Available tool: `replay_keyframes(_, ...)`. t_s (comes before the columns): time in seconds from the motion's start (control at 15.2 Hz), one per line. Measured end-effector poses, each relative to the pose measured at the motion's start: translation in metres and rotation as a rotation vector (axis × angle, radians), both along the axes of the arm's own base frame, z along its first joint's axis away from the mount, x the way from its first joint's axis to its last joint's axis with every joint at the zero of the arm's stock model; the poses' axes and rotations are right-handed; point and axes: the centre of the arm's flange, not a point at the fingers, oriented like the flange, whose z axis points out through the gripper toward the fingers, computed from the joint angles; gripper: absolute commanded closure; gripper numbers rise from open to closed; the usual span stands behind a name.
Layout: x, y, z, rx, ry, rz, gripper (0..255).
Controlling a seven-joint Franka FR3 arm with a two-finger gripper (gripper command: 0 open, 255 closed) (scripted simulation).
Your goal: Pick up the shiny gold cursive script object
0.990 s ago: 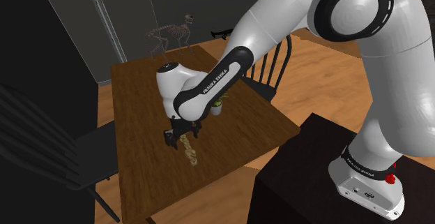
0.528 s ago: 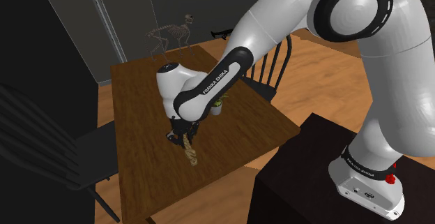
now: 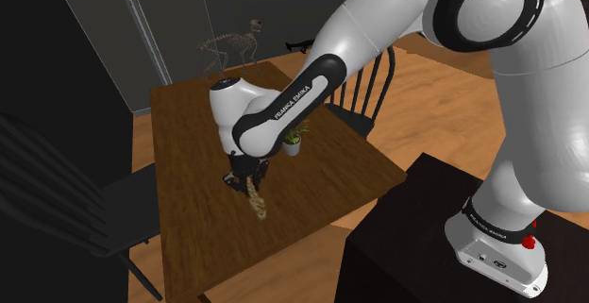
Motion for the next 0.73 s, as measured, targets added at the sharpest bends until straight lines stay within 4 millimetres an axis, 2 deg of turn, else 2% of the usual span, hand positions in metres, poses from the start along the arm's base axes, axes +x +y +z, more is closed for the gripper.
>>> replay_keyframes(0.73,-0.001,0.001,0.056,0.0,0.0,0.0,255)
